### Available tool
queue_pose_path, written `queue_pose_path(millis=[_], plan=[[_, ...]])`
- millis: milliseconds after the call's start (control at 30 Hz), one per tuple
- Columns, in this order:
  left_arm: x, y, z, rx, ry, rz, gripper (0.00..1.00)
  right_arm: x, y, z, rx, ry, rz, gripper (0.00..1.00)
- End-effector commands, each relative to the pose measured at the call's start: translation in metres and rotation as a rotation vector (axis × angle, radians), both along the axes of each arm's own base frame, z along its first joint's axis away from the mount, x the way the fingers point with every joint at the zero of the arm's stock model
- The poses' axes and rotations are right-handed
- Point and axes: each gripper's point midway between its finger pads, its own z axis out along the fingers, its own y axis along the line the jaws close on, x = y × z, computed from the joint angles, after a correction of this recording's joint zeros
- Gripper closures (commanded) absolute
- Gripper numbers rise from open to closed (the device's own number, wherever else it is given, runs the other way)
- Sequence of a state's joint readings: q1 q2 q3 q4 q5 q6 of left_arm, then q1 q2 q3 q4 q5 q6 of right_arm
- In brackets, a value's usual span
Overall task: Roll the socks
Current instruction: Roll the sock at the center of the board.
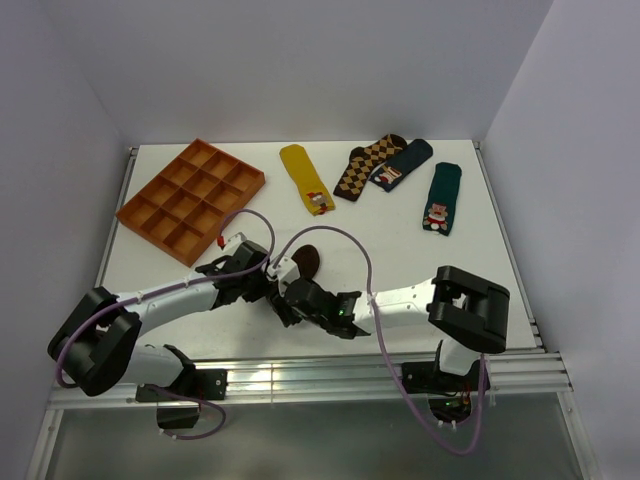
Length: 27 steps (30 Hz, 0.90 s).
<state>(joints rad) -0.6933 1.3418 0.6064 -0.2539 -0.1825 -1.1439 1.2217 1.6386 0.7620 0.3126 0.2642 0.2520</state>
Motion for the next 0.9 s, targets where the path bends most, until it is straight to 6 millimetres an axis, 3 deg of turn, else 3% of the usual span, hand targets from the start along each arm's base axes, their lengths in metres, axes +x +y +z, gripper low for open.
queue_pose_path(millis=[0,200,233,367,433,567,600,800,867], plan=[[-0.011,0.004,-0.01,0.049,0.05,-0.032,1.0,0.013,0.012,0.016,0.022,-0.049,-0.041,0.46],[-0.011,0.002,-0.01,0.042,0.047,-0.039,1.0,0.009,0.011,-0.002,-0.016,-0.008,-0.04,0.58],[-0.01,0.001,-0.009,0.038,0.044,-0.04,1.0,0.009,0.01,-0.004,-0.02,0.001,-0.045,0.68],[-0.007,-0.002,-0.003,0.014,0.01,-0.052,0.99,0.005,-0.001,-0.014,-0.011,0.084,-0.066,0.88],[-0.007,-0.001,0.0,0.003,-0.015,-0.051,0.91,0.007,-0.007,-0.017,0.021,0.159,-0.078,0.95],[-0.001,-0.002,0.015,-0.046,-0.096,-0.041,0.72,0.007,-0.021,-0.023,0.09,0.312,-0.079,0.98],[-0.002,-0.001,0.019,-0.063,-0.115,-0.034,0.63,0.009,-0.024,-0.024,0.11,0.361,-0.068,0.98],[-0.002,0.004,0.033,-0.117,-0.198,-0.009,0.43,0.01,-0.029,-0.026,0.204,0.531,-0.029,0.99],[-0.002,0.003,0.035,-0.139,-0.212,-0.005,0.42,0.013,-0.03,-0.026,0.214,0.569,-0.02,0.99]])
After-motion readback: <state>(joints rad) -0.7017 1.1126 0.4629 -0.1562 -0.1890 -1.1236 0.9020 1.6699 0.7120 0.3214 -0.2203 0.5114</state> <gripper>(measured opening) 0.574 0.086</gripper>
